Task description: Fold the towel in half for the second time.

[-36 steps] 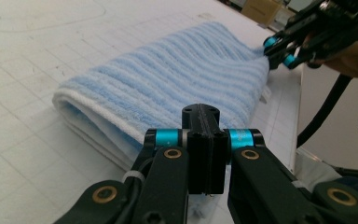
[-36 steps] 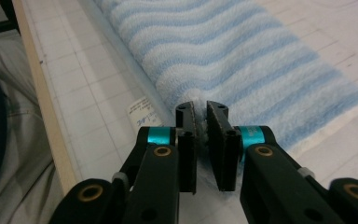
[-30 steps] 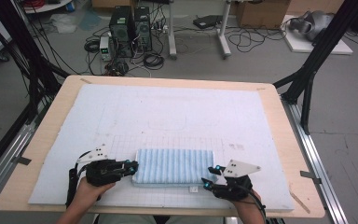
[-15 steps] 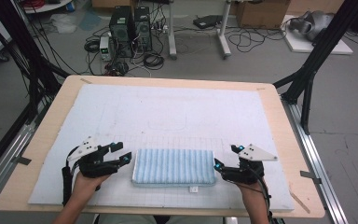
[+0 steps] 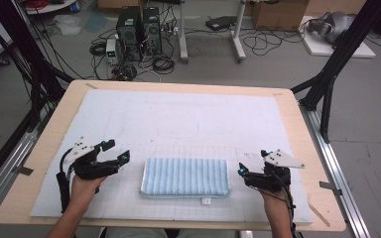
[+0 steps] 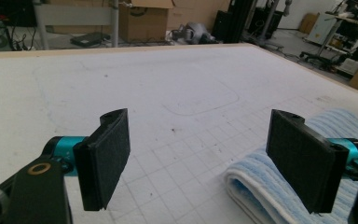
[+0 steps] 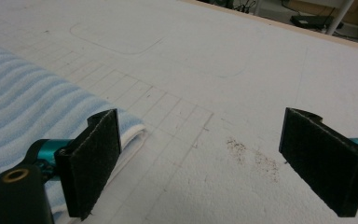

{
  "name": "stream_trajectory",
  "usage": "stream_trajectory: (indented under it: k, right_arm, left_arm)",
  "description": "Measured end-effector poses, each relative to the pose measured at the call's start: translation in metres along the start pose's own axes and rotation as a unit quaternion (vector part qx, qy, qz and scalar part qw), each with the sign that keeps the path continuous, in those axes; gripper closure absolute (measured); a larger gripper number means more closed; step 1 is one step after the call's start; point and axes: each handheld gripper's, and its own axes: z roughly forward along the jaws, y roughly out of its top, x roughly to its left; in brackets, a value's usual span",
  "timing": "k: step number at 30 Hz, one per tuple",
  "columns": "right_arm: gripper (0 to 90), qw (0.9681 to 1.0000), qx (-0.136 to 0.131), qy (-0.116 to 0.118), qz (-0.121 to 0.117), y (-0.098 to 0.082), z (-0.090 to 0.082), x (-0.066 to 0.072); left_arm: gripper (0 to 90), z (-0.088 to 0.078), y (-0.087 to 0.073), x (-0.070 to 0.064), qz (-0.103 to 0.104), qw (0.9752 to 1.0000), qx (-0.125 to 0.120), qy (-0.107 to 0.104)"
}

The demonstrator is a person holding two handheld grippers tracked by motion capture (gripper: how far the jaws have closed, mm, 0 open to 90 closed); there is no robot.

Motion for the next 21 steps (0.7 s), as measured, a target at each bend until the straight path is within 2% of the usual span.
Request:
stream_trajectory:
  k: [9,11,21]
  right_arm:
    - [11.8,0.9999,-0.003,-0.014,0.0,-0.006,-0.005,0.002]
    - [11.8,0.9999,0.0,-0.014,0.003,-0.007,-0.006,0.002]
    - [11.8,0.9999,-0.006,-0.009,0.004,-0.009,-0.008,0.003]
  left_arm:
    - [22.1,-0.01,0.0,0.004,-0.001,0.9999,-0.01,0.004]
    - [22.2,-0.011,-0.001,0.005,-0.005,0.9999,-0.01,0.005]
    - [22.2,-0.012,-0.003,0.002,0.0,1.0,-0.007,-0.001]
